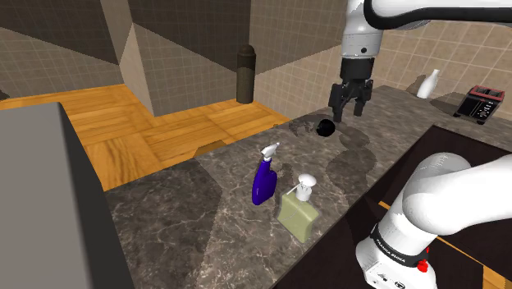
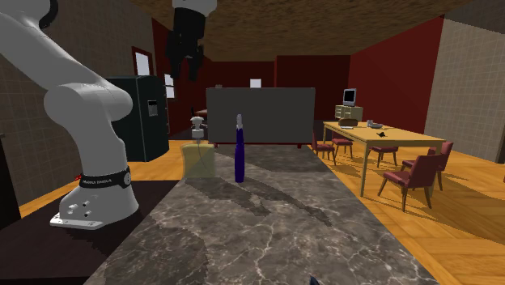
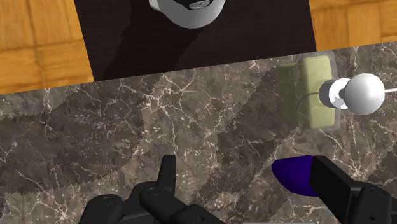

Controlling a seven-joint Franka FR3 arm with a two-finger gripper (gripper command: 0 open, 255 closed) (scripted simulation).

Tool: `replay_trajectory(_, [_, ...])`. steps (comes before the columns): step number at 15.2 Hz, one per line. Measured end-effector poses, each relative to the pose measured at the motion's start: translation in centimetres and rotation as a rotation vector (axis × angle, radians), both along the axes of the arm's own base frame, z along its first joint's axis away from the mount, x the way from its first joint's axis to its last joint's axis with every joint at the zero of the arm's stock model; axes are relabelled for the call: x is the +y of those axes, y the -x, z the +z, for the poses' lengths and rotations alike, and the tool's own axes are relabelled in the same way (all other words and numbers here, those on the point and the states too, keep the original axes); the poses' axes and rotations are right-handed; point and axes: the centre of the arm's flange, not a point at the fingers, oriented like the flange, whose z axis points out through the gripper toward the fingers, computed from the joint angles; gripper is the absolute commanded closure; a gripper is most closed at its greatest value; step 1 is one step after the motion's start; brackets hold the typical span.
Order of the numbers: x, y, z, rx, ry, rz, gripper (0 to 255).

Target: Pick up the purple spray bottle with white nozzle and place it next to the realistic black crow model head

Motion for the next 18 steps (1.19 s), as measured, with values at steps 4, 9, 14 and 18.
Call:
replay_trajectory(4, [0.8, -1.0, -2.0, 0.006, -0.019, -0.096, 0])
replay_trajectory(9, [2.3, -3.5, -7.3, 0.019, -0.065, -0.329, 0])
replay_trajectory(14, [3.5, -6.4, -12.8, 0.032, -0.111, -0.571, 0])
replay_trajectory(18, [4.0, -8.8, -17.0, 0.041, -0.149, -0.764, 0])
